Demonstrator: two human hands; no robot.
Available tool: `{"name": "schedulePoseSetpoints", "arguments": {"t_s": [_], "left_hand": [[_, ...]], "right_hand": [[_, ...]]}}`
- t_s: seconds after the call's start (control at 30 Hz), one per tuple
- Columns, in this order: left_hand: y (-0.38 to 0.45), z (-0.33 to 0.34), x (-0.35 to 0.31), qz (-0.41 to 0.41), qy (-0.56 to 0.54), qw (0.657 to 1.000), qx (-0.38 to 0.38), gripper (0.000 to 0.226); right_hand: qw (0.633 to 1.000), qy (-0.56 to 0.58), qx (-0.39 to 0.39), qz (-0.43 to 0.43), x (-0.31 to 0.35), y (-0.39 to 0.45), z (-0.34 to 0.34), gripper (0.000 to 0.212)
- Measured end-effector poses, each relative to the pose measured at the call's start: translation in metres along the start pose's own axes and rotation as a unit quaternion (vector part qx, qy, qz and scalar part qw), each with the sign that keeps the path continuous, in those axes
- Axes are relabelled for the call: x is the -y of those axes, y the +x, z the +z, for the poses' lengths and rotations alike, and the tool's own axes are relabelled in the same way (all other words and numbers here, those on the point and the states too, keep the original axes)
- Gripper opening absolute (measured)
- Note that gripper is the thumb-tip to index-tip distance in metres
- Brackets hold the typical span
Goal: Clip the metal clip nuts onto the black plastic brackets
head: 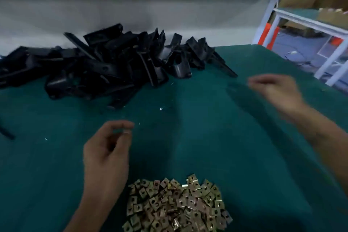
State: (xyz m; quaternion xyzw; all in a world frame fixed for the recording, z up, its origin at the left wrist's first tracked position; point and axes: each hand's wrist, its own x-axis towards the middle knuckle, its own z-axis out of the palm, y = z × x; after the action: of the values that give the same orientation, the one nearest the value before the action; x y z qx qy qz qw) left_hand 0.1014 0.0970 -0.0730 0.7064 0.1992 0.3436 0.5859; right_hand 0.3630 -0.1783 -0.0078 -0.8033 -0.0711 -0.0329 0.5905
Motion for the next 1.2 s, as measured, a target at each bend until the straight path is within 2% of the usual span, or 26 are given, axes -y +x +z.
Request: {"name": "schedulePoseSetpoints", "arguments": {"t_s": [0.1, 0.13, 0.17, 0.2, 0.27, 0.3, 0.37, 0.43, 0.53, 0.57, 0.63, 0.73, 0.8, 0.83, 0.87, 0.9, 0.93, 1.0, 1.07, 1.1, 1.13, 1.2], "left_hand": [[0.001, 0.005, -0.003, 0.02, 0.077, 0.996, 0.052, 0.023], [0.001, 0.006, -0.003, 0.013, 0.072, 0.996, 0.047, 0.025], [0.002, 0.005, -0.001, -0.009, 0.056, 0.998, 0.042, 0.026], [0.004, 0.004, 0.002, -0.03, 0.028, 0.999, 0.026, 0.028], [0.007, 0.004, 0.007, -0.059, -0.014, 0.998, -0.001, 0.029], [0.007, 0.004, 0.006, -0.063, -0.02, 0.998, -0.005, 0.028], [0.007, 0.005, 0.003, -0.056, -0.017, 0.998, -0.003, 0.025], [0.006, 0.008, 0.001, -0.041, 0.004, 0.999, -0.003, 0.022], [0.006, 0.009, -0.002, -0.029, 0.027, 0.999, -0.004, 0.026], [0.006, 0.01, -0.002, -0.03, 0.029, 0.999, -0.004, 0.027], [0.006, 0.01, -0.001, -0.038, 0.021, 0.999, -0.003, 0.029], [0.005, 0.009, -0.002, -0.046, -0.001, 0.999, 0.005, 0.03], [0.004, 0.007, -0.002, -0.04, -0.014, 0.999, 0.005, 0.029], [0.004, 0.006, -0.002, -0.034, -0.028, 0.999, 0.007, 0.026], [0.004, 0.004, -0.001, -0.028, -0.051, 0.998, 0.009, 0.02], [0.003, 0.002, -0.001, -0.024, -0.078, 0.997, 0.014, 0.014], [0.003, 0.0, 0.0, -0.023, -0.104, 0.994, 0.022, 0.015], [0.002, -0.002, 0.0, -0.023, -0.147, 0.988, 0.052, 0.027], [0.001, -0.002, -0.005, -0.007, -0.154, 0.985, 0.082, 0.03], [0.0, -0.002, -0.007, 0.007, -0.149, 0.985, 0.088, 0.029], [-0.001, -0.002, -0.009, 0.016, -0.143, 0.985, 0.09, 0.026], [0.001, -0.003, -0.011, 0.013, -0.145, 0.984, 0.103, 0.025]], "right_hand": [[0.994, 0.055, -0.059, 0.076, -0.001, 0.063, 0.085, 0.008], [0.994, 0.006, -0.07, 0.086, -0.002, 0.08, 0.103, 0.012], [0.989, -0.112, -0.077, 0.062, -0.01, 0.097, 0.115, 0.021], [0.963, -0.255, -0.077, 0.038, -0.017, 0.108, 0.12, 0.031], [0.875, -0.476, -0.09, -0.007, -0.033, 0.125, 0.123, 0.05], [0.851, -0.516, -0.1, -0.025, -0.041, 0.132, 0.123, 0.058], [0.844, -0.528, -0.093, -0.02, -0.05, 0.144, 0.118, 0.064], [0.834, -0.548, -0.06, -0.009, -0.051, 0.153, 0.105, 0.055], [0.765, -0.64, -0.026, -0.067, -0.04, 0.154, 0.086, 0.029], [0.755, -0.65, -0.02, -0.084, -0.035, 0.149, 0.081, 0.026], [0.781, -0.617, -0.026, -0.089, -0.025, 0.14, 0.072, 0.026], [0.881, -0.457, -0.038, -0.117, -0.004, 0.117, 0.064, 0.02], [0.973, -0.206, -0.053, -0.091, 0.019, 0.092, 0.067, 0.022], [0.997, -0.044, -0.046, -0.048, 0.03, 0.077, 0.07, 0.022], [0.995, 0.099, -0.016, -0.001, 0.039, 0.06, 0.075, 0.02], [0.976, 0.213, 0.03, 0.046, 0.046, 0.042, 0.081, 0.018], [0.947, 0.297, 0.085, 0.089, 0.052, 0.021, 0.087, 0.014], [0.883, 0.395, 0.201, 0.158, 0.059, -0.02, 0.1, 0.004], [0.832, 0.417, 0.317, 0.186, 0.062, -0.062, 0.113, 0.011], [0.827, 0.388, 0.366, 0.176, 0.061, -0.08, 0.12, 0.013], [0.837, 0.338, 0.4, 0.157, 0.06, -0.095, 0.128, 0.014], [0.868, 0.248, 0.416, 0.11, 0.059, -0.118, 0.142, 0.017]]}}
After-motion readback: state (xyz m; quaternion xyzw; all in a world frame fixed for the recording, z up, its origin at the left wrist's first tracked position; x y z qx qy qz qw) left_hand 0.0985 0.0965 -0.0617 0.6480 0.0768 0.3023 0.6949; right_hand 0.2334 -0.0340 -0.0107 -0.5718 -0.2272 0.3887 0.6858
